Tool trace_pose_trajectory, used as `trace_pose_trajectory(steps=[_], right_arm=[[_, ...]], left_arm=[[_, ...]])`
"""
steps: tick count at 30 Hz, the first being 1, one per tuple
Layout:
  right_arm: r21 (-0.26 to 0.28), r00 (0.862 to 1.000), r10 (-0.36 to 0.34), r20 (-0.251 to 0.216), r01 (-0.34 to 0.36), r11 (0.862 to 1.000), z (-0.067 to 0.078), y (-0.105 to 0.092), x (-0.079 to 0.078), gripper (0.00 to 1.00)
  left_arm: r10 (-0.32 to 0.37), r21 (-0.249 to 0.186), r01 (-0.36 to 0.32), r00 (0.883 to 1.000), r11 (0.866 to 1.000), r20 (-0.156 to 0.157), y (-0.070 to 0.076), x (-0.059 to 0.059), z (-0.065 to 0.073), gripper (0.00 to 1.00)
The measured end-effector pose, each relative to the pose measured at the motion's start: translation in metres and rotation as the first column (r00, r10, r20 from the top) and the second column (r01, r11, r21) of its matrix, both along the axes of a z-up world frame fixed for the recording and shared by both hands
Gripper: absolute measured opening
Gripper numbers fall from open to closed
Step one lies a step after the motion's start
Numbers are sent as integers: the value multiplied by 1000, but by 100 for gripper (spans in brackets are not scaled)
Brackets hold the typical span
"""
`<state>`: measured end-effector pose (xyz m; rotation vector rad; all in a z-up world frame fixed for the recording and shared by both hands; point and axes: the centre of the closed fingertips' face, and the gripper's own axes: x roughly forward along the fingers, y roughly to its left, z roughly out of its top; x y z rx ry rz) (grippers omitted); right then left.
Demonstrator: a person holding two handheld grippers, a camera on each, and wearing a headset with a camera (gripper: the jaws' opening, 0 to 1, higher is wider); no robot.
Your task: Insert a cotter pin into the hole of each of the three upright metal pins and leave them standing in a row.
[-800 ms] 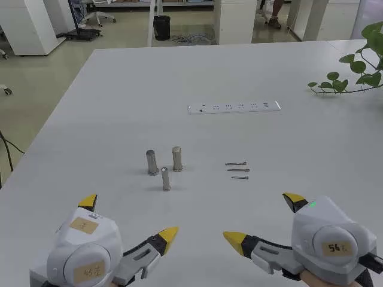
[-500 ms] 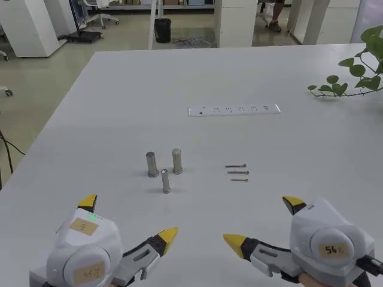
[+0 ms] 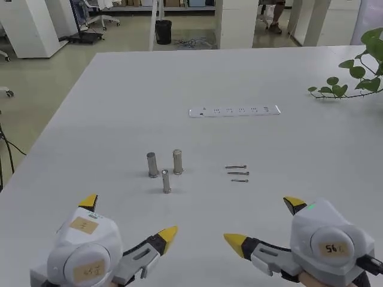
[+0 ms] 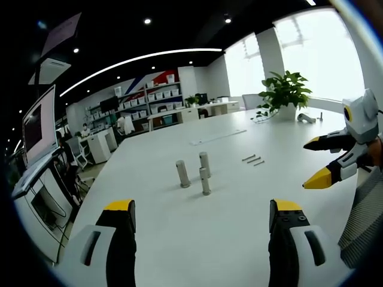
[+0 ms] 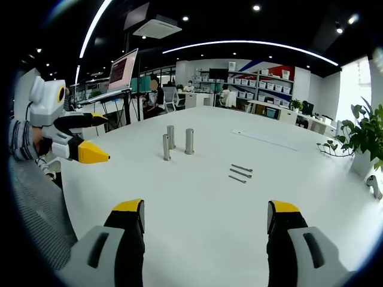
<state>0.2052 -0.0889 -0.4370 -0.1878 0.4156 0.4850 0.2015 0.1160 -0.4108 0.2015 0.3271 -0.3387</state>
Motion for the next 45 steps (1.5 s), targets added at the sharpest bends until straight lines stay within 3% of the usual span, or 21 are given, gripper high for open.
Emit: trace_pose_trajectory(steps=[18,27,36,45], right_arm=[[7,999,-30,-21,30,1000,-2,-5,0,81],[-30,1000,-14,18,15,999,4,-6,1,81],[-15,1000,-14,15,14,1000,6,-7,1,79],[13,999,13,30,-13,1000,19,1,20,73]], left_arm=[[15,-3,-15,1000,1000,-7,3,1,0,91],[20,-5,-20,1000,1000,-9,4,1,-1,90],[17,-4,-17,1000,1000,-8,3,0,0,90],[5,-2,-5,1000,1000,-2,-1,0,2,90]])
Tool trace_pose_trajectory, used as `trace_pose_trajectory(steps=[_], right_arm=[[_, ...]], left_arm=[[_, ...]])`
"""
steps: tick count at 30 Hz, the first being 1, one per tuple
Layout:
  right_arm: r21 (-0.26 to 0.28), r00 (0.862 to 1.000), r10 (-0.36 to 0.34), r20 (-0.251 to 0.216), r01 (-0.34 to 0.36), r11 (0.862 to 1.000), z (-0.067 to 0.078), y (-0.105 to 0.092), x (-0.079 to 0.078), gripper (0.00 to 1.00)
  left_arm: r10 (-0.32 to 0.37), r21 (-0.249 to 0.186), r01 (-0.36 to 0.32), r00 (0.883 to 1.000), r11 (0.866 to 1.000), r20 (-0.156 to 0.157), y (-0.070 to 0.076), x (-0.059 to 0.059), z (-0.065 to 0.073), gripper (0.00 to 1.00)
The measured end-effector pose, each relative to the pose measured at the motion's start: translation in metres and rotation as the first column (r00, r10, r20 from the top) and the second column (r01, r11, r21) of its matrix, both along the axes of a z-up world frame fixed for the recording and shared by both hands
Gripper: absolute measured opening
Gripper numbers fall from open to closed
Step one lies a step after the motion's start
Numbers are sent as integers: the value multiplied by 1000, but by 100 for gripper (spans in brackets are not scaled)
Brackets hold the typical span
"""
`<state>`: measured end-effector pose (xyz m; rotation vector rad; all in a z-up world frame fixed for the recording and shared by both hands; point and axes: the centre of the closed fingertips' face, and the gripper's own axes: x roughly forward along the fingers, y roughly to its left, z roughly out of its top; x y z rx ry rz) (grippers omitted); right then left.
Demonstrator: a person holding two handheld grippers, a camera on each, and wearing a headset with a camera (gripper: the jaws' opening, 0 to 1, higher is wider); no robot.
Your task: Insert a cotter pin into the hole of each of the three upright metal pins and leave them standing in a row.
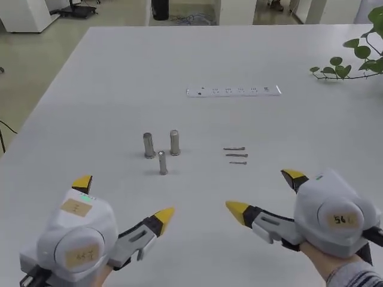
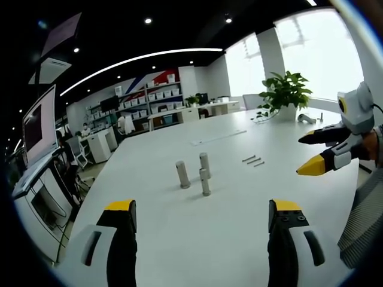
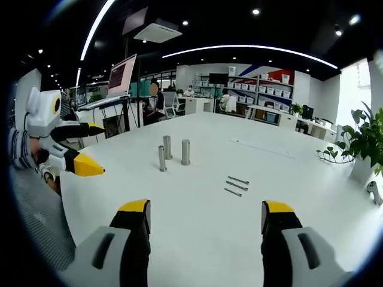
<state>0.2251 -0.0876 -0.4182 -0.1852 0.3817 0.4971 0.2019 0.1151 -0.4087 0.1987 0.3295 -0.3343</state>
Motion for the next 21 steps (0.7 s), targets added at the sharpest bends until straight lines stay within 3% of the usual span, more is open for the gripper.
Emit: trace_pose_trajectory(steps=[8,21], right_arm=[[18,995,97,-5,-96,995,2,28,22,66],[39,969,246,-37,-245,969,-10,78,52,46]], left_arm=[[1,-6,-1,1000,1000,-4,0,0,0,89],[-5,4,5,1000,1000,-11,0,-1,0,88]])
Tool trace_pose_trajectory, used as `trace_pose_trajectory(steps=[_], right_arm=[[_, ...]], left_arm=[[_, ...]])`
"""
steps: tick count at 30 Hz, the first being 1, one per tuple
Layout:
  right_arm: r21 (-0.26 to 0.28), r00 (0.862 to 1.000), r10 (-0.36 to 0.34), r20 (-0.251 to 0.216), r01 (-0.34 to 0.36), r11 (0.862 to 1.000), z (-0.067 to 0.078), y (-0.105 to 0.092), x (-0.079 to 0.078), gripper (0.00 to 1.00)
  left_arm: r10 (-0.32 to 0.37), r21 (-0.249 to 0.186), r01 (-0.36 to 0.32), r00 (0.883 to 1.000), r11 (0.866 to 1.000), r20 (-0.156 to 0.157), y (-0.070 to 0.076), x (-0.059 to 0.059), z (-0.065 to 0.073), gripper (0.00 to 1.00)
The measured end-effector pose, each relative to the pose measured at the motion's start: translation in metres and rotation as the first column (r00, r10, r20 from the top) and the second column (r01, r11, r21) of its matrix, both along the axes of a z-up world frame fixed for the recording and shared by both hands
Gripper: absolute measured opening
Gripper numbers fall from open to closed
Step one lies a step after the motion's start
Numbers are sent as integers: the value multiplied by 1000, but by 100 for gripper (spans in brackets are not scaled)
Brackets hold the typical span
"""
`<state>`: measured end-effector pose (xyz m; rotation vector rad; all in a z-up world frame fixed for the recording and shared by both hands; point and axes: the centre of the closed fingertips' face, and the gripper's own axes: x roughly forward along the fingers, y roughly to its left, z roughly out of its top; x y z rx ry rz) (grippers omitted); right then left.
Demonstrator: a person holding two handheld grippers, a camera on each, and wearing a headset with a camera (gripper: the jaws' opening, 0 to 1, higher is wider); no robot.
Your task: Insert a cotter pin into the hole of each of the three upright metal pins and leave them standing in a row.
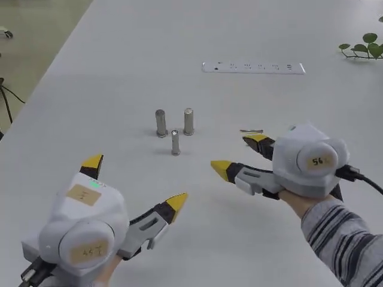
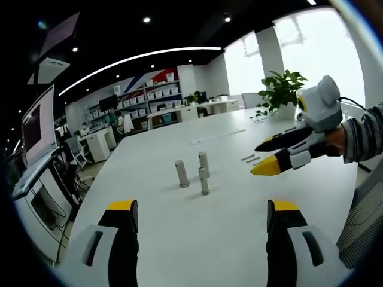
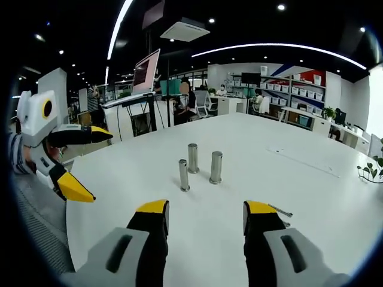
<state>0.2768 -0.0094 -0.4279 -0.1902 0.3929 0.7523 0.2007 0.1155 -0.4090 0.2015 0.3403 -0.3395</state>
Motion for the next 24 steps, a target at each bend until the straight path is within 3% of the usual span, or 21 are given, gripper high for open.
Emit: trace_pose_trajectory(steps=[7,17,24], right_arm=[[31,997,72,-19,-72,997,-6,32,14,41],[41,985,170,-20,-169,985,-22,75,28,29],[68,986,164,-29,-162,985,-34,86,45,20]], left_arm=[[2,-29,-3,1000,1000,-13,0,0,1,87],[1,-22,-2,1000,1000,-23,3,4,4,86],[-1,-25,1,1000,1000,-14,4,13,8,85]])
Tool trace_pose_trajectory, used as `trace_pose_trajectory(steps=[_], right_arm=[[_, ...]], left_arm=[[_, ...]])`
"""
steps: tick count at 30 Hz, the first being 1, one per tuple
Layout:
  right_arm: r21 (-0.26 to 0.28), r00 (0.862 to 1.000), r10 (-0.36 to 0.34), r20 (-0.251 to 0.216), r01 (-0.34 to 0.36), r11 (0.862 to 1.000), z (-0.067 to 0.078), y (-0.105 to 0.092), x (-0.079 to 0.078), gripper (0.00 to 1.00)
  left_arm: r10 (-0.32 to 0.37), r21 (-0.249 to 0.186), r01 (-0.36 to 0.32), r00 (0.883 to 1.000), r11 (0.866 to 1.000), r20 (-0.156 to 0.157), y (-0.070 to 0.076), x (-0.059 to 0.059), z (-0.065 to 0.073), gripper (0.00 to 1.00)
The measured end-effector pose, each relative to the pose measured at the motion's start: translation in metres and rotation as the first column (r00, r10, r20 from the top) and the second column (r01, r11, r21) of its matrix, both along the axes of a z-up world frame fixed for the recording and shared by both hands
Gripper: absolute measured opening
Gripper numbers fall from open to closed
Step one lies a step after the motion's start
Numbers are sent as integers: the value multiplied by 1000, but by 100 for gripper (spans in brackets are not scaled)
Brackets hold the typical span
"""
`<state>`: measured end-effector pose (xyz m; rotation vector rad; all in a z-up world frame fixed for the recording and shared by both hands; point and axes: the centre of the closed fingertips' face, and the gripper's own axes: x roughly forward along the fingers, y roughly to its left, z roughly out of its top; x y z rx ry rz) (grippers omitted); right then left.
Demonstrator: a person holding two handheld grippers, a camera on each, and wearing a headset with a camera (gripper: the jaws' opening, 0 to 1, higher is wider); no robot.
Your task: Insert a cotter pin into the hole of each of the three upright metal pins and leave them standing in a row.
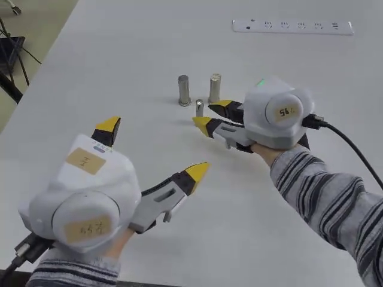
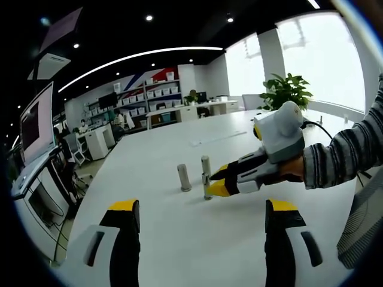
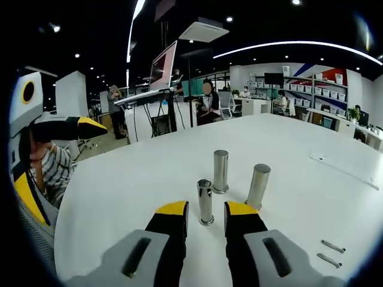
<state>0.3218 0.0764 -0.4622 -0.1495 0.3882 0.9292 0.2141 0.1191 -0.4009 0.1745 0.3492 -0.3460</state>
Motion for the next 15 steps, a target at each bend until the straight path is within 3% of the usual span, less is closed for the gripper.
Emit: trace_pose_trajectory(steps=[15], right_arm=[[-3,1000,-7,4,7,1000,-7,12,7,5]], left_arm=[[3,2,-3,1000,1000,-9,2,3,-4,85]])
